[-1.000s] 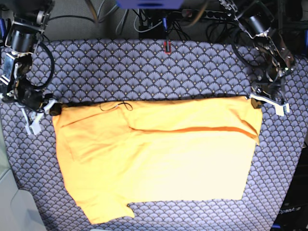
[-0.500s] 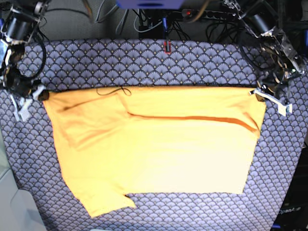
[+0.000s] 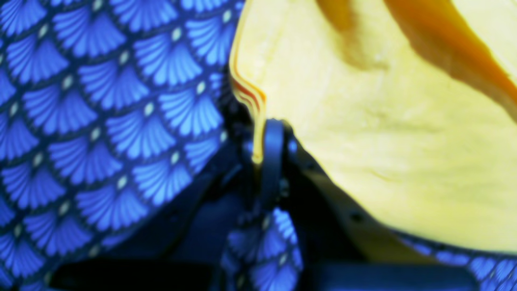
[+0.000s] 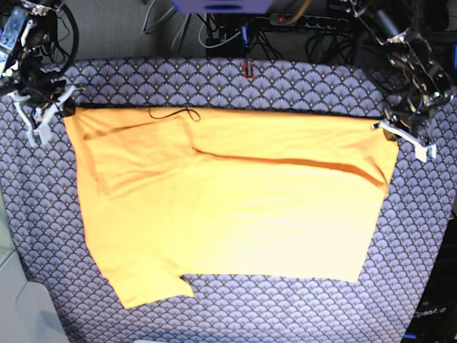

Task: Fold the T-shirt properly
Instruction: 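Drag the folded edge back toward the robot with both grippers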

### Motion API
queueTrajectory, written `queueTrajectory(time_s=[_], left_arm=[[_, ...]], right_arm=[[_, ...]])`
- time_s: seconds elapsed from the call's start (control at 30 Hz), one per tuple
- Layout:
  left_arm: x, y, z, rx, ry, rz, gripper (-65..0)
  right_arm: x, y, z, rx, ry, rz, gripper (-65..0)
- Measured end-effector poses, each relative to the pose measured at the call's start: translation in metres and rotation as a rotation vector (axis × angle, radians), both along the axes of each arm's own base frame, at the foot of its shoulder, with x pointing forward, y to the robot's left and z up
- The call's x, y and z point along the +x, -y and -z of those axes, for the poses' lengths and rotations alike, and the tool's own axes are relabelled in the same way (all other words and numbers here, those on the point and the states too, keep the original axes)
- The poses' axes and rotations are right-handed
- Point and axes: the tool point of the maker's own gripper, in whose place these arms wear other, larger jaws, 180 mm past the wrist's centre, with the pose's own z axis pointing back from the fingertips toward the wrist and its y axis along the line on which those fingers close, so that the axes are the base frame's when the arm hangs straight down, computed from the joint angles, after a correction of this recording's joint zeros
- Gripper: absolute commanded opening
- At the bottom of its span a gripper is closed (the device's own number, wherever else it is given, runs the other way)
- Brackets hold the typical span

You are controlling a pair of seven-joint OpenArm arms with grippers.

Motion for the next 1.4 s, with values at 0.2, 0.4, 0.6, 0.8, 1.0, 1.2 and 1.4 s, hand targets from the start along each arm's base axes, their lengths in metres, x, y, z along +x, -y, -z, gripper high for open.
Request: queueTrajectory(time_s=[0.2, 0.4, 0.6, 0.8, 1.0, 1.2, 1.4], left_arm=[[-0.014, -0.003, -0.005, 0.03, -0.048, 0.013, -65.0], [-0.021, -0.002, -0.003, 0.027, -0.084, 0.018, -65.0], [-0.035, -0.005, -0.009, 0.064, -0.093, 0.027, -65.0], [-0.044, -0.006, -0.009, 0.076, -0.108, 0.03, -65.0], [-0.055, -0.006, -0.005, 0.083, -0.129, 0.032, -65.0], [-0.058, -0.003, -0.003, 0.093, -0.138, 0.08, -65.0], [-0.059, -0.001, -0.001, 0.097, -0.146, 0.11, -65.0]], right_arm=[[-0.014, 0.003, 0.004, 0.014, -0.016, 0.027, -65.0], [-0.038, 0.006, 0.013, 0.025, -0.055, 0.069, -65.0], [-0.054, 0.005, 0.017, 0.033, -0.047, 0.077, -65.0], [-0.063, 0.0, 0.008, 0.009, -0.014, 0.063, -65.0], [-0.073, -0.01, 0.009, 0.02, -0.016, 0.06, -65.0], [-0.072, -0.009, 0.009, 0.019, -0.017, 0.059, -65.0], [-0.07, -0.008, 0.008, 0.014, -0.014, 0.059, -65.0]])
